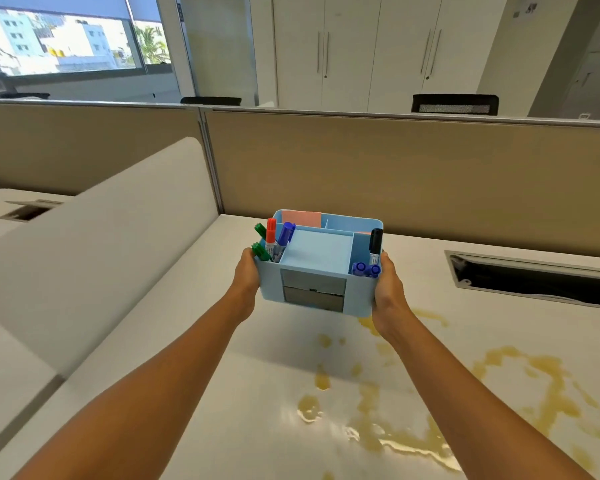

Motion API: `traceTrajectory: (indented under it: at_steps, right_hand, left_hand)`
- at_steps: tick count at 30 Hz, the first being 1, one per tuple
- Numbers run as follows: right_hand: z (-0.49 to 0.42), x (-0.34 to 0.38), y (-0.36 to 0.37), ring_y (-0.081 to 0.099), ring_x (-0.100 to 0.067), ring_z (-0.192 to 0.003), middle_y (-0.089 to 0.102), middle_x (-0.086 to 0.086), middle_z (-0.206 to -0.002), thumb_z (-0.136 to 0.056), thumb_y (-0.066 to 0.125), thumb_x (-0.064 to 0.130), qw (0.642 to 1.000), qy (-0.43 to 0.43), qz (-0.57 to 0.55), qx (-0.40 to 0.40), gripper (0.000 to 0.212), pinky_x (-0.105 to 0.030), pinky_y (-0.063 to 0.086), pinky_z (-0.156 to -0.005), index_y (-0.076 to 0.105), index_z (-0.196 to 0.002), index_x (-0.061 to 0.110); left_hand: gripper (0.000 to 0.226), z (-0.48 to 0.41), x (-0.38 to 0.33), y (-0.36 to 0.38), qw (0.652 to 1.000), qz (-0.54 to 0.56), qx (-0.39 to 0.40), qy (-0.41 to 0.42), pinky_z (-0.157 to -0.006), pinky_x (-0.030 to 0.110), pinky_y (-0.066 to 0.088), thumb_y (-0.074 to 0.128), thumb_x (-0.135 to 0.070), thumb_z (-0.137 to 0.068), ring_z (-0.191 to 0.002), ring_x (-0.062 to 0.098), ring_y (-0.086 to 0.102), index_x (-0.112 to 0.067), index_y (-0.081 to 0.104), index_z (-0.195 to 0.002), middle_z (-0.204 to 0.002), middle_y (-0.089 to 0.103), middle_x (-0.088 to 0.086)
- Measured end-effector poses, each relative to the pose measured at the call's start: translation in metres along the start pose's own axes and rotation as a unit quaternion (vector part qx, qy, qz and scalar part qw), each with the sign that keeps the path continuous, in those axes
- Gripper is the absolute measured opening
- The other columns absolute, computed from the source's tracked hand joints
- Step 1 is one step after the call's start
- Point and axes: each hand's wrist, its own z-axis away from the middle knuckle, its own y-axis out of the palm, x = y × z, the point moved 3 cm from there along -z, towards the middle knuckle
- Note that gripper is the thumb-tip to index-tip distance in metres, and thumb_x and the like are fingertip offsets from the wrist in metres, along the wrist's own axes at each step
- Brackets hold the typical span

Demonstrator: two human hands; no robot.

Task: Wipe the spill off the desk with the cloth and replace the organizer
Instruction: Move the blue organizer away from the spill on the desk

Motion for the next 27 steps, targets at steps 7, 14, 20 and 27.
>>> traceTrajectory:
  at_steps: [7,14,20,27]
  right_hand:
    - [0.029,-0.038,0.086,0.056,-0.015,-0.068,0.062,0.0,-0.077,-0.096,0.022,0.052,1.0,0.009,0.009,0.019,0.04,-0.029,0.044,-0.062,0.056,-0.082,0.037]
    - [0.041,-0.081,0.147,0.056,-0.015,-0.069,0.061,0.0,-0.077,-0.096,0.02,0.052,0.999,0.034,0.014,0.036,0.039,-0.027,0.043,-0.063,0.054,-0.084,0.037]
    - [0.043,-0.117,0.175,0.057,-0.016,-0.073,0.063,-0.007,-0.096,-0.096,0.024,0.053,0.997,0.06,0.008,0.048,0.049,-0.027,0.045,-0.06,0.051,-0.124,0.024]
    - [0.04,-0.139,0.188,0.057,-0.028,-0.104,0.057,-0.014,-0.127,-0.095,0.028,0.051,0.997,0.065,0.004,0.051,0.052,-0.036,0.046,-0.081,0.042,-0.137,0.023]
  left_hand:
    - [0.038,-0.019,0.0,-0.094,1.0,-0.004,-0.013,0.006,-0.088,0.034,0.038,0.013,-0.03,-0.099,-0.073,0.009,0.048,-0.027,0.045,-0.079,-0.079,0.051,-0.001]
    - [0.039,-0.041,0.017,-0.163,1.0,-0.003,-0.025,-0.01,-0.085,0.034,0.041,0.013,-0.032,-0.099,-0.073,0.01,0.05,-0.029,0.046,-0.079,-0.079,0.054,-0.001]
    - [0.042,-0.056,0.047,-0.2,0.999,-0.003,-0.033,-0.04,-0.069,0.026,0.042,0.013,-0.032,-0.099,-0.07,0.011,0.05,-0.029,0.048,-0.075,-0.075,0.055,0.002]
    - [0.043,-0.073,0.065,-0.217,0.998,0.008,-0.034,-0.056,-0.064,0.022,0.04,0.013,-0.031,-0.099,-0.069,0.011,0.05,-0.028,0.048,-0.075,-0.073,0.054,0.003]
